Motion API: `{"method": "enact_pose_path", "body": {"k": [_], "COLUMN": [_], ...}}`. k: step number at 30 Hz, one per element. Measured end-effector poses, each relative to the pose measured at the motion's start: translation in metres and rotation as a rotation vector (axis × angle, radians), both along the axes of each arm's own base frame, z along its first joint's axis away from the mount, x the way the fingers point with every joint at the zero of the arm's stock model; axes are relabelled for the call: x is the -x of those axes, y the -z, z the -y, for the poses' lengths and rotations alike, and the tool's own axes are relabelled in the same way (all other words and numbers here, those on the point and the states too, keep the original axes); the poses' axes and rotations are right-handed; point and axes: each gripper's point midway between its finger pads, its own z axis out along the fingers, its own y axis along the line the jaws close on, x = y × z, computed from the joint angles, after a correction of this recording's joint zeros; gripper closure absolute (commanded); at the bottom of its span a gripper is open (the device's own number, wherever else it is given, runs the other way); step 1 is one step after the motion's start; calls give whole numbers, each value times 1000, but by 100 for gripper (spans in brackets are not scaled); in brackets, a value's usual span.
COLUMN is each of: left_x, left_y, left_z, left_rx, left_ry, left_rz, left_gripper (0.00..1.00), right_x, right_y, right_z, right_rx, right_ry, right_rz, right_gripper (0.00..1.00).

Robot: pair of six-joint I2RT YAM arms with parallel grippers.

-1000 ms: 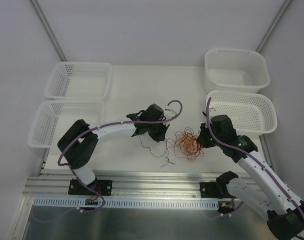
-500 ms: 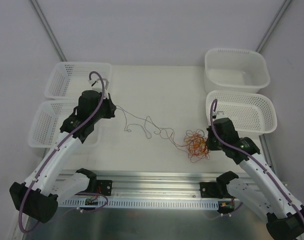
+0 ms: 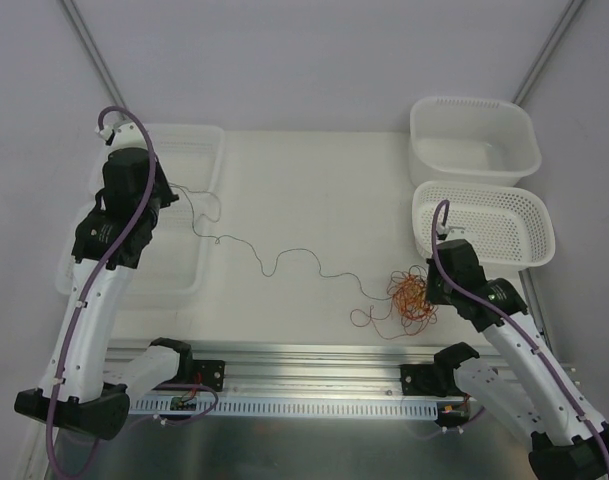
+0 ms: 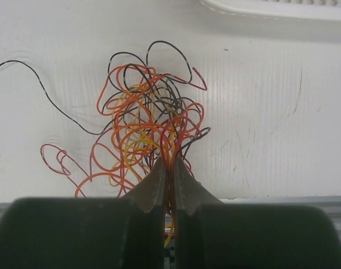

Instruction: Untangle the cables

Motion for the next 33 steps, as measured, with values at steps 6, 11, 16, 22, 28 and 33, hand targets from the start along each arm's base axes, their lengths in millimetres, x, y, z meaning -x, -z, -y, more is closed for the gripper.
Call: {"method": "enact_pose_path", "body": {"k": [6, 11, 16, 22, 28, 33], "left_x": [0, 4, 27, 48, 60, 81], "left_y": [4, 30, 99, 171, 178, 162], "left_z": [34, 79, 140, 170, 213, 273], "left_rx": [80, 166, 177, 186, 169, 128], "left_ry": [182, 398, 608, 680, 814, 1057], "left_rz": [-34, -102, -297, -504, -494, -377], "left_gripper": [100, 100, 96, 50, 26, 25], "right_x": [2, 2, 1, -1, -7, -7], "right_y": [-2, -7, -13, -30, -45, -46], "right_z": [-12, -30, -45, -61, -71, -76], "right_rx": [-55, -118, -157, -207, -239, -258], "right_ry": [-53, -143, -238, -335, -378, -394], "right_rz": [-2, 2, 4, 43, 77, 69], "right_gripper": [99, 99, 99, 99, 99, 99]}}
